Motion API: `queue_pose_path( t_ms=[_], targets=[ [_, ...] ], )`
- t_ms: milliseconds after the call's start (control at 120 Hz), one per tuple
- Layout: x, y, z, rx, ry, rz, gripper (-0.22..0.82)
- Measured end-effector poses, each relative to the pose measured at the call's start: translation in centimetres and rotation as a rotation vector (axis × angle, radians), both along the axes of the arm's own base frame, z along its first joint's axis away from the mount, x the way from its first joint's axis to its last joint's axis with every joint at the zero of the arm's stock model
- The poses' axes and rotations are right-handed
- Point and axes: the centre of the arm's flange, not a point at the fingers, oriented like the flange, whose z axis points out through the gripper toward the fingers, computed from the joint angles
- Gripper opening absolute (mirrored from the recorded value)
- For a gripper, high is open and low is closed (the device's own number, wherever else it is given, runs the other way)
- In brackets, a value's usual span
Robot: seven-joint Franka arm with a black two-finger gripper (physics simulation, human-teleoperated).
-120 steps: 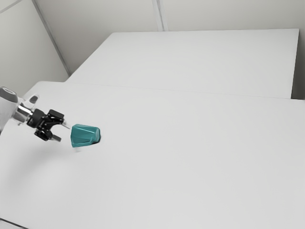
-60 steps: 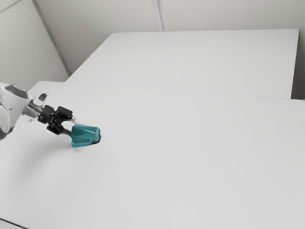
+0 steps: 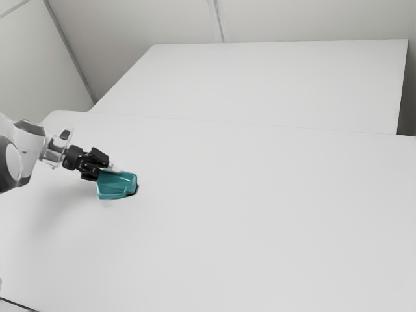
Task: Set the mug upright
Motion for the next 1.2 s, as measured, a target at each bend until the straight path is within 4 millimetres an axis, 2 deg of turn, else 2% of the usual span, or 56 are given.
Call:
queue_pose_path(
  t_ms=[142,317,742,992,1067,1200],
  targets=[
    [0.1,-0.2,0.0,-0.023,-0.019,0.006,-0.03],
    [0.4,-0.6,0.3,-0.040,-0.041,0.006,-0.13],
    [1.0,-1.2,1.1,-0.044,-0.075,-0.003,-0.17],
    [1.6,-1.9,5.0,0.025,-0.107,-0.076,-0.17],
    [2.7,-3.4,7.1,0.095,-0.107,-0.152,-0.17],
    [6.2,-10.0,9.3,0.246,-0.090,-0.333,-0.17]
  ],
)
